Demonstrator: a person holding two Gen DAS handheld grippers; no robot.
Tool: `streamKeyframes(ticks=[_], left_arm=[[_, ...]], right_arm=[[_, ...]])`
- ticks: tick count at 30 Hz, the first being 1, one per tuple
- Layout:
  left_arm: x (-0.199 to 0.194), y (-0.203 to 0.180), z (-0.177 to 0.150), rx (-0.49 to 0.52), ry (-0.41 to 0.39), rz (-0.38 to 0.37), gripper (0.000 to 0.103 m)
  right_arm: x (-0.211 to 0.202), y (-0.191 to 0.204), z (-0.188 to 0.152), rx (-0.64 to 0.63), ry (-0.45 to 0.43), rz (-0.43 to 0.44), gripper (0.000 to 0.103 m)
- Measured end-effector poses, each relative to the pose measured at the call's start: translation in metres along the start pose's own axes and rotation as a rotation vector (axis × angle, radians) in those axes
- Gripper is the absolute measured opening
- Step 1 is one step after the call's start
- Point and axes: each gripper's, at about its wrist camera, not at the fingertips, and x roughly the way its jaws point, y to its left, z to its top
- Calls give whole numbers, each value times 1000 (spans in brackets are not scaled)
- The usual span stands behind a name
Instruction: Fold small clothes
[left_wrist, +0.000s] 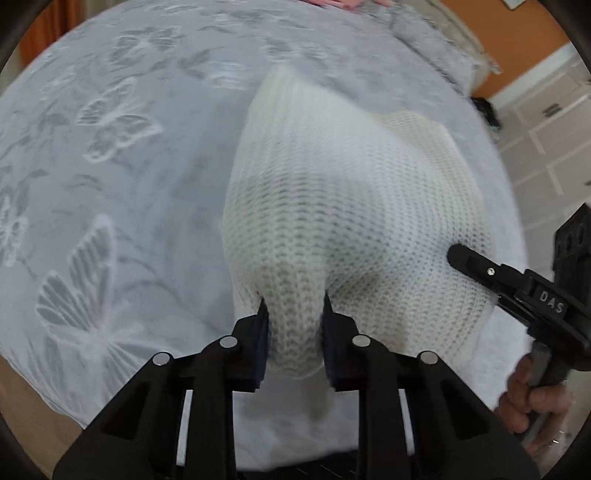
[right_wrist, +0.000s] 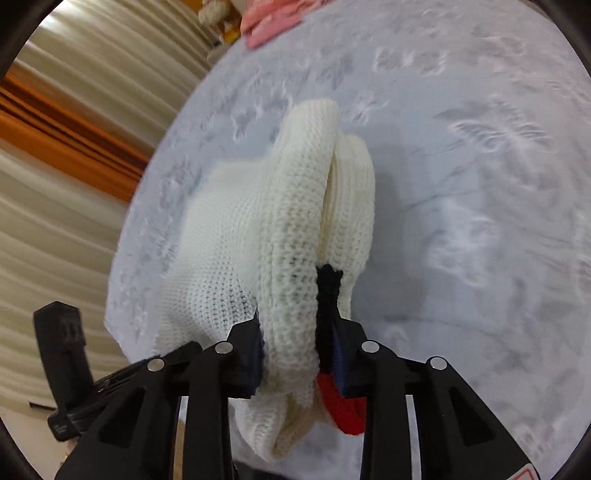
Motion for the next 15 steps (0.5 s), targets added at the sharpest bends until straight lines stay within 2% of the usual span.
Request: streamKeyframes(ticks=[2, 4, 6, 8, 10, 11, 12, 13, 14, 15], left_arm=[[-5, -21, -12, 49, 23, -32, 23], [2, -36, -24, 81, 47, -34, 26], [19, -47, -38, 97, 66, 21, 31], [29, -55, -44, 119, 70, 102, 32], [16, -66, -44, 152, 34, 144, 36], [8, -70, -43, 165, 14, 148, 41], [0, -73, -42, 179, -9, 156, 45], [-7, -77, -40, 191, -33, 170, 52], [-11, -81, -37, 208, -61, 196, 57], [-11, -84, -33, 230, -73, 220, 57]], right_arm=[[-11, -17, -14, 2, 12, -84, 29], [-1, -37, -27, 22, 63, -144, 33], [9, -49, -33, 30, 87, -166, 34], [-8, -44, -29, 62, 35, -159, 34], [-41, -23, -21, -11, -84, -188, 35], [-51, -13, -17, -51, -118, -195, 35], [-54, -3, -11, -86, -124, -192, 35], [-51, -1, -8, -101, -111, -185, 33], [-38, 0, -6, -124, -87, -195, 29], [-28, 0, -7, -136, -64, -212, 28]])
